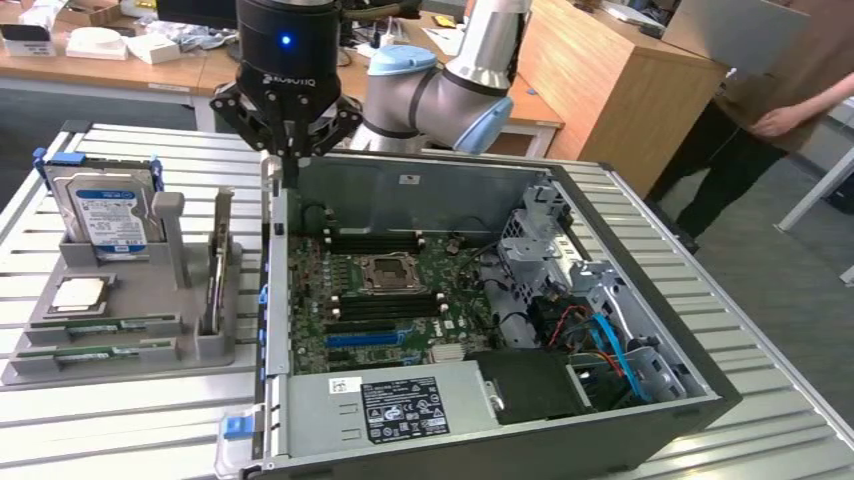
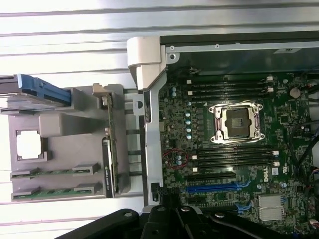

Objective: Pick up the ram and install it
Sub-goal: 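Reach for the ram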

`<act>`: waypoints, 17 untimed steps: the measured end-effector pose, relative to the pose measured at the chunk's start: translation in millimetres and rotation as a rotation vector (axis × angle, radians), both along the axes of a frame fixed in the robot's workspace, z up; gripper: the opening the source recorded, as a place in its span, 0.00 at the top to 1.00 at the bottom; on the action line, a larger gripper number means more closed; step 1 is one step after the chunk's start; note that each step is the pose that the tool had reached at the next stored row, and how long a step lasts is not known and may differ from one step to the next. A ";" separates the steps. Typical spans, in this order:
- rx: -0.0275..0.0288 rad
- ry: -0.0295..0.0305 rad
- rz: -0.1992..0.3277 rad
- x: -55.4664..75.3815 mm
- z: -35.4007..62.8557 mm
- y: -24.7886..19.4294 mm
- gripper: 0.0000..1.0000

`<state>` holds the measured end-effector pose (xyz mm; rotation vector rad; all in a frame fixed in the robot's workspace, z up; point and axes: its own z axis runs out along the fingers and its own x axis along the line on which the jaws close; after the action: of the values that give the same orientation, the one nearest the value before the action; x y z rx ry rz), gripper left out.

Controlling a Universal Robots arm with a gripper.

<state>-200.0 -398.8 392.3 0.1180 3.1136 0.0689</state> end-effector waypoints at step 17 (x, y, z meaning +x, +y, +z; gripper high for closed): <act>0.0000 0.0000 0.000 -15.5 0.0 0.0 0.90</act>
<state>-215.5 -398.9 392.2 0.1178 3.1136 0.0688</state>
